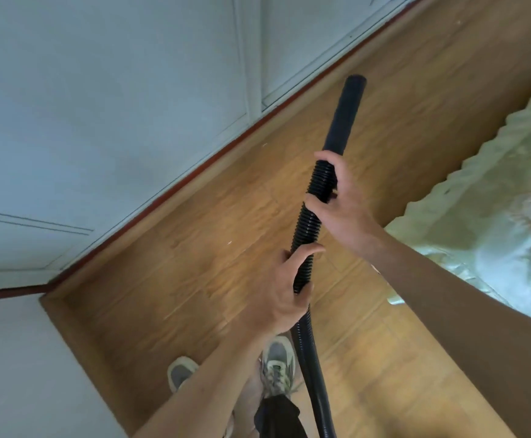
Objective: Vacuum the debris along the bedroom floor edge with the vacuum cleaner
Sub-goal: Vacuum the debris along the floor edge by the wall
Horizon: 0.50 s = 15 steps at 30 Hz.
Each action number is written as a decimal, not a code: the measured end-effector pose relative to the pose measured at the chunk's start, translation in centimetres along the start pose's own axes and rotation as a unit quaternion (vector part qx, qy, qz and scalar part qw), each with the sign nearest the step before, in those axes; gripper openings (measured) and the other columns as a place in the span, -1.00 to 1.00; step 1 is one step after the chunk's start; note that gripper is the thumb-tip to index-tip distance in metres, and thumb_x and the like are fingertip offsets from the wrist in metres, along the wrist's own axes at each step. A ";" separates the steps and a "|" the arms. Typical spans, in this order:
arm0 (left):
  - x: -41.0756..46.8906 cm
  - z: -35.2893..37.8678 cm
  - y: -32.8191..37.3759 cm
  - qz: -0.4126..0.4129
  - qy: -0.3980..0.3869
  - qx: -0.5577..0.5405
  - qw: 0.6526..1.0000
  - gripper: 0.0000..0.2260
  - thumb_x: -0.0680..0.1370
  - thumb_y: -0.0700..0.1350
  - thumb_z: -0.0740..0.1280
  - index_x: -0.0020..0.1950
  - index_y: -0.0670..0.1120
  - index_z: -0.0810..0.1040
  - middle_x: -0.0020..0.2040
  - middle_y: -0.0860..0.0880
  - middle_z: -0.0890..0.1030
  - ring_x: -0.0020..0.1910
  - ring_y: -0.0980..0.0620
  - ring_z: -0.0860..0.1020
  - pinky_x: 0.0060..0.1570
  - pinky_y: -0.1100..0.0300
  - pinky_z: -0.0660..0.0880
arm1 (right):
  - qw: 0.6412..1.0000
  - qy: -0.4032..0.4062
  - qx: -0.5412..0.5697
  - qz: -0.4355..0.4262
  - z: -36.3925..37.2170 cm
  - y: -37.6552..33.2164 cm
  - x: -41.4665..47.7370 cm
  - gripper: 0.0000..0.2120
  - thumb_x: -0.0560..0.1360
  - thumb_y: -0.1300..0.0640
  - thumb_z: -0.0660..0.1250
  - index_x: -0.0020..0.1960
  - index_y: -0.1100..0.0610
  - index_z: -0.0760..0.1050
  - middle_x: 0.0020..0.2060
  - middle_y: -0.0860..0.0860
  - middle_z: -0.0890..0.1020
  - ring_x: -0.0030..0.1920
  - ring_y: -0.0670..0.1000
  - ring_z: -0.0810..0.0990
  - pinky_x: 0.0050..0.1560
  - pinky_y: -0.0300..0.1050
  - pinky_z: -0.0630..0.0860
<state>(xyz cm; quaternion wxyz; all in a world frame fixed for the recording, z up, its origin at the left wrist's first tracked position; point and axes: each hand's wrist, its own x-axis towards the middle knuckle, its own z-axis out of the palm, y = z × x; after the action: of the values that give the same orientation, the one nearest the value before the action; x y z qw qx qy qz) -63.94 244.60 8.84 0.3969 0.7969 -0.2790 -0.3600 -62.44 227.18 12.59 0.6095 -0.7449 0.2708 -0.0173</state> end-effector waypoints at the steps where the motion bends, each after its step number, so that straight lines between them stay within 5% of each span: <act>1: 0.8 0.8 1.0 0.015 -0.013 0.007 1.000 -0.48 0.56 -0.22 0.32 0.37 0.29 0.32 -0.02 0.05 0.39 -0.26 0.09 0.46 -0.24 0.30 0.48 | 1.000 0.022 -0.001 -0.001 -1.7 0.3 -0.2 -0.42 0.52 0.34 0.34 0.40 -0.09 0.27 0.12 0.00 0.48 0.04 -0.10 0.55 0.06 -0.27 0.56; 7: 4.7 5.6 6.0 0.101 -0.091 0.047 0.990 -0.51 0.56 -0.24 0.31 0.39 0.19 0.35 0.06 0.00 0.37 -0.31 0.11 0.42 -0.28 0.32 0.47 | 0.989 0.146 0.007 -0.007 -10.1 2.5 -2.1 -0.41 0.47 0.29 0.38 0.36 -0.14 0.28 -0.06 -0.15 0.45 -0.09 -0.09 0.53 0.02 -0.11 0.59; 11: 6.3 8.7 8.3 0.157 -0.163 0.071 0.971 -0.52 0.56 -0.24 0.32 0.40 0.15 0.38 0.08 -0.02 0.37 -0.31 0.10 0.44 -0.31 0.30 0.45 | 0.970 0.241 0.015 -0.010 -14.4 4.0 -5.0 -0.43 0.46 0.34 0.39 0.38 0.03 0.29 -0.10 -0.07 0.43 -0.19 -0.16 0.45 -0.11 -0.33 0.48; 15: 7.1 11.9 11.2 0.215 -0.244 0.097 0.941 -0.51 0.55 -0.19 0.35 0.42 0.16 0.39 0.02 0.00 0.39 -0.30 0.08 0.44 -0.32 0.32 0.45 | 0.940 0.340 0.024 0.023 -18.9 5.5 -10.0 -0.47 0.48 0.28 0.42 0.35 0.03 0.30 -0.18 -0.04 0.45 -0.26 -0.14 0.46 -0.21 -0.33 0.46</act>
<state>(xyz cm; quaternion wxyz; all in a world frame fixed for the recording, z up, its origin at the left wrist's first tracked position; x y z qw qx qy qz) -71.06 228.37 10.63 0.3054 0.6405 -0.5656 -0.4203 -79.86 213.83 15.42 0.4993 -0.6732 0.4784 -0.2619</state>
